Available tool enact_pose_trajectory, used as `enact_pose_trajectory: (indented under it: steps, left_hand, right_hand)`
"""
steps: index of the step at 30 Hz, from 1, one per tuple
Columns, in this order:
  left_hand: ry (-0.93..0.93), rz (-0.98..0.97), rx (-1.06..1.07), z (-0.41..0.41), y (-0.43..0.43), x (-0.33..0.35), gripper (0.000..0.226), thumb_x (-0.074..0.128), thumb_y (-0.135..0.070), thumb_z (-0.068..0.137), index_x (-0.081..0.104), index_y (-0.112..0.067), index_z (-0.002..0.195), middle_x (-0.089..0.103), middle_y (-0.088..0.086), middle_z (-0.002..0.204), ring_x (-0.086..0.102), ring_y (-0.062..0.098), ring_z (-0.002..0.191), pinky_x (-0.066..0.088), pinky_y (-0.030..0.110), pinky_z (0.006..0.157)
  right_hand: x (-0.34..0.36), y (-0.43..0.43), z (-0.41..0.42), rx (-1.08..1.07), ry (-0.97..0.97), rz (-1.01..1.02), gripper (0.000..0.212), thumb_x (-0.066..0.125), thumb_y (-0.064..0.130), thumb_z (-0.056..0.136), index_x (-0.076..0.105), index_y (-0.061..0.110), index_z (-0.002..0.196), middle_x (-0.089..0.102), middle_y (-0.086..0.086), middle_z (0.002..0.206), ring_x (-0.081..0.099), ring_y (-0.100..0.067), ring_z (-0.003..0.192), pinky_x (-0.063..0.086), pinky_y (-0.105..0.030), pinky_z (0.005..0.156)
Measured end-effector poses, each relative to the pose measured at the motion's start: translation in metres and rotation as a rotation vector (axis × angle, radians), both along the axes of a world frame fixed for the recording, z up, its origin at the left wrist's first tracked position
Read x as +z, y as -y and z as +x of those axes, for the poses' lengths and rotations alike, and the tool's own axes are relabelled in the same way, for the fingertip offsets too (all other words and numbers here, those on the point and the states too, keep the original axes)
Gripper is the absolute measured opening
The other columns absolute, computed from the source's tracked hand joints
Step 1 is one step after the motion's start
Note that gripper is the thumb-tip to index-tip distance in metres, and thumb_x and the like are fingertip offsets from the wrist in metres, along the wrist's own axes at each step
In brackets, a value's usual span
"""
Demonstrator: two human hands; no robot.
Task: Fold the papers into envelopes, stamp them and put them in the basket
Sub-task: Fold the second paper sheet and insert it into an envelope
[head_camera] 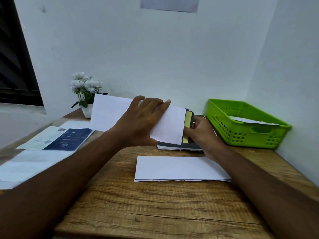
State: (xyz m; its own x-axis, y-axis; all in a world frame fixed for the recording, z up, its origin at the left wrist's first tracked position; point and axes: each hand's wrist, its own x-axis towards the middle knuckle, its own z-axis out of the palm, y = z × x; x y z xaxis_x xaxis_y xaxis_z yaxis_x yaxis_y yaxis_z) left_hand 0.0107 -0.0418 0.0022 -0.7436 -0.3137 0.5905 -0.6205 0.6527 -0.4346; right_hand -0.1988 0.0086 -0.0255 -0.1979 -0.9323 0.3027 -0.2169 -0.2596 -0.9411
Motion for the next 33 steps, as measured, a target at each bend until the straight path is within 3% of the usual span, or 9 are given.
enact_pose_trajectory:
  steps: [6,11,14,16,19,21,24,28,33]
  left_hand:
    - [-0.014,-0.005,-0.005,-0.002,-0.005,0.002,0.104,0.062,-0.059,0.059,0.033,-0.006,0.145,0.050,0.014,0.128,0.043,0.029,0.115,0.034,0.046,0.098]
    - [-0.018,-0.005,-0.013,-0.005,-0.006,0.004,0.096,0.054,-0.060,0.065,0.037,-0.008,0.143,0.052,0.012,0.127,0.046,0.029,0.114,0.035,0.045,0.096]
    - [-0.033,-0.005,-0.008,-0.002,-0.004,0.007,0.093,0.053,-0.060,0.066,0.039,-0.008,0.141,0.053,0.012,0.124,0.048,0.029,0.110,0.037,0.044,0.092]
    - [-0.052,-0.008,0.015,0.006,0.002,0.010,0.094,0.062,-0.057,0.064,0.040,-0.008,0.140,0.054,0.012,0.122,0.050,0.030,0.109,0.037,0.045,0.092]
    - [-0.074,0.015,0.069,0.021,0.013,0.013,0.096,0.069,-0.053,0.061,0.039,-0.007,0.141,0.053,0.013,0.122,0.050,0.032,0.109,0.037,0.045,0.093]
    - [-0.088,0.048,0.102,0.029,0.020,0.013,0.099,0.074,-0.051,0.059,0.039,-0.007,0.141,0.053,0.014,0.123,0.050,0.032,0.109,0.037,0.045,0.094]
    - [-0.111,0.082,0.132,0.037,0.026,0.011,0.103,0.080,-0.049,0.057,0.039,-0.007,0.141,0.052,0.015,0.124,0.050,0.033,0.111,0.037,0.045,0.095]
    - [-0.143,0.104,0.137,0.043,0.030,0.012,0.104,0.080,-0.051,0.057,0.037,-0.008,0.142,0.051,0.013,0.126,0.049,0.032,0.112,0.035,0.044,0.098]
    - [-0.168,0.092,0.123,0.047,0.035,0.012,0.106,0.082,-0.048,0.056,0.037,-0.007,0.142,0.051,0.015,0.126,0.046,0.032,0.114,0.033,0.047,0.102]
  right_hand:
    - [0.000,-0.001,0.002,-0.025,0.027,-0.008,0.011,0.076,0.002,0.078,0.073,0.013,0.078,0.073,0.003,0.066,0.066,-0.007,0.059,0.053,-0.022,0.055]
    - [0.003,0.000,0.004,-0.055,0.041,-0.001,0.016,0.075,-0.001,0.078,0.073,0.015,0.083,0.070,0.005,0.060,0.062,-0.009,0.049,0.054,-0.027,0.048]
    - [0.005,-0.002,0.001,-0.026,0.029,0.001,0.008,0.073,0.009,0.083,0.071,0.014,0.089,0.071,0.004,0.063,0.063,-0.013,0.048,0.054,-0.028,0.048]
    - [0.006,-0.003,-0.008,-0.012,-0.123,0.008,0.012,0.072,0.025,0.086,0.067,0.015,0.083,0.071,-0.001,0.064,0.064,-0.021,0.048,0.050,-0.027,0.048]
    - [0.011,-0.007,-0.023,0.101,-0.646,0.052,0.031,0.069,0.045,0.085,0.067,0.017,0.073,0.071,-0.001,0.067,0.064,-0.015,0.052,0.046,-0.026,0.054]
    - [0.016,-0.012,-0.024,0.259,-0.917,0.146,0.030,0.074,0.053,0.076,0.072,0.024,0.085,0.070,0.009,0.074,0.060,-0.002,0.063,0.046,-0.024,0.062]
    - [0.021,-0.020,-0.013,0.441,-1.070,0.255,0.053,0.085,0.051,0.062,0.068,0.035,0.110,0.063,0.014,0.094,0.055,-0.001,0.081,0.047,-0.025,0.076]
    - [0.021,-0.024,-0.002,0.523,-1.040,0.257,0.060,0.088,0.037,0.064,0.064,0.031,0.118,0.056,0.016,0.086,0.049,0.006,0.072,0.037,-0.011,0.065]
    - [0.022,-0.026,-0.007,0.521,-0.884,0.190,0.022,0.086,0.028,0.071,0.068,0.029,0.084,0.056,0.010,0.071,0.049,-0.004,0.065,0.039,-0.026,0.064]
